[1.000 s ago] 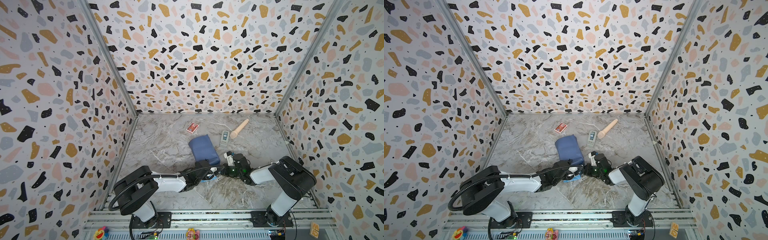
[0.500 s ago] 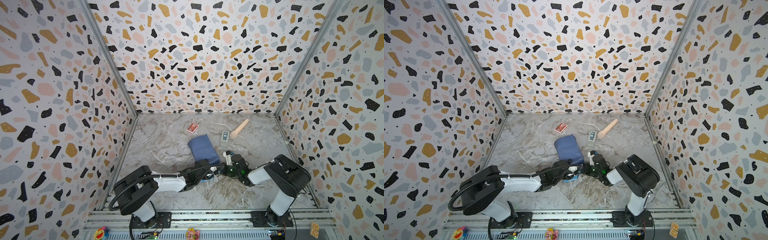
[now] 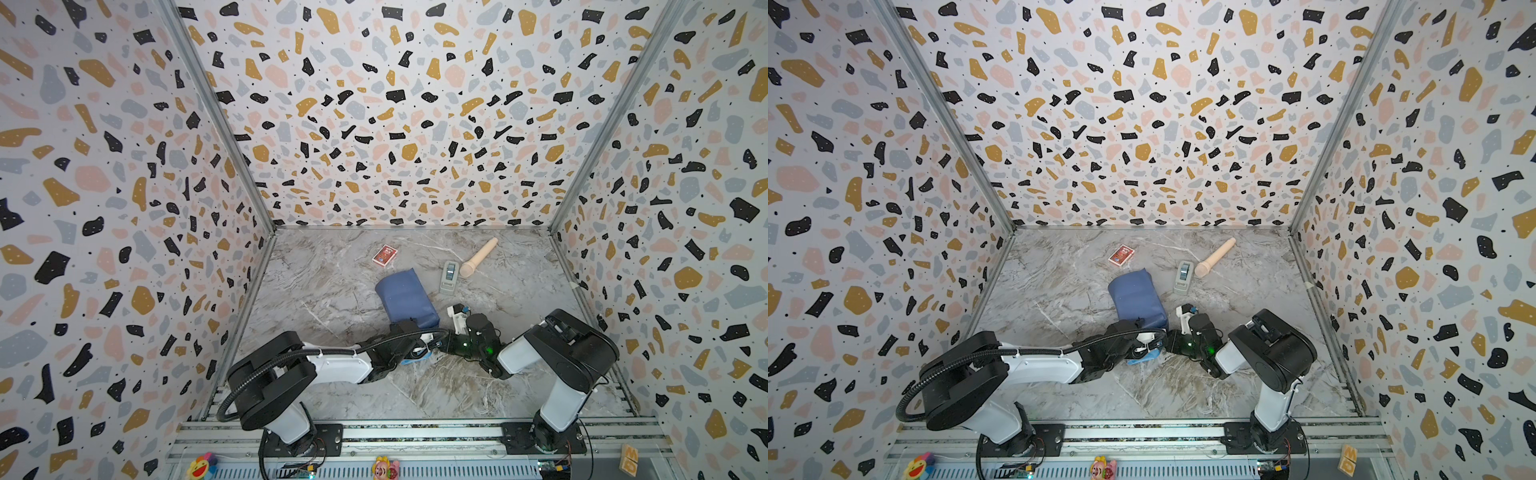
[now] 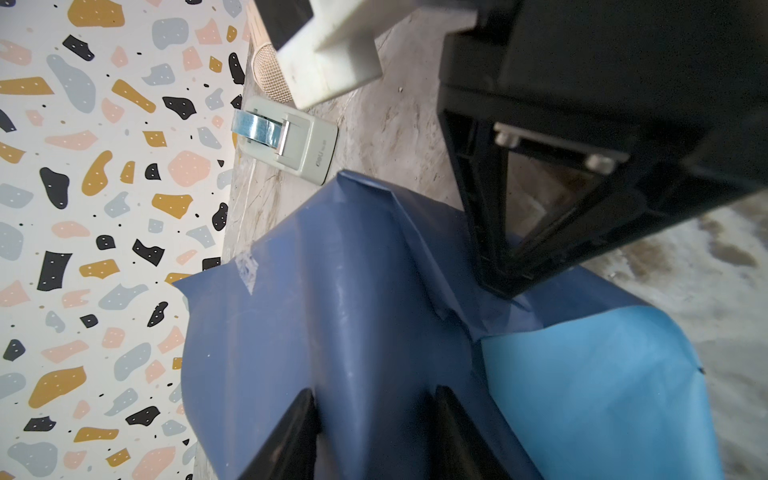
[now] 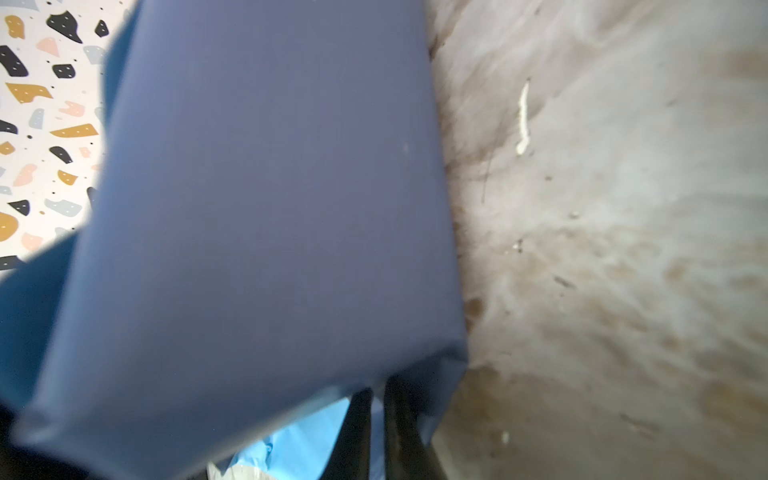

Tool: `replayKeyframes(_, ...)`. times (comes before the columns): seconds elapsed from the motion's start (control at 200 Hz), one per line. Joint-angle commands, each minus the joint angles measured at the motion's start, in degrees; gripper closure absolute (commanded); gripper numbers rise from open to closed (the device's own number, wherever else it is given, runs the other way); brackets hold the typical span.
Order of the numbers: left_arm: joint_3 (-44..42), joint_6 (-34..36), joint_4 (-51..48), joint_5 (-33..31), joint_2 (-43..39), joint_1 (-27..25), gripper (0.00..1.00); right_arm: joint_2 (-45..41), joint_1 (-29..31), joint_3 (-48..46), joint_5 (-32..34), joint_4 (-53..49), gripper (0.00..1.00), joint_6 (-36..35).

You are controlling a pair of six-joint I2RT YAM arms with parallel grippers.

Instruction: Wrap the gift box in paper

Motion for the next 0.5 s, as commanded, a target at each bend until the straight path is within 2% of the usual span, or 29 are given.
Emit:
replayKeyframes(0.0, 0.06, -0.77, -5.4, 2.31, 1.32, 0.13, 0.55, 2.52, 0.62, -0.25, -0.31, -1.89, 0.9, 0.5)
replayKeyframes(0.18, 0.39, -1.34, -5.47, 2.55, 1.21, 0.13, 0.54, 3.62, 0.68, 0.81, 0.08, -0.47, 0.91, 1.06)
replayKeyframes(0.496, 1.53, -4.72, -3.17, 4.43, 0.78, 0.13, 0.38, 3.97, 0.81, -0.07, 0.77, 0.17, 0.92, 1.25)
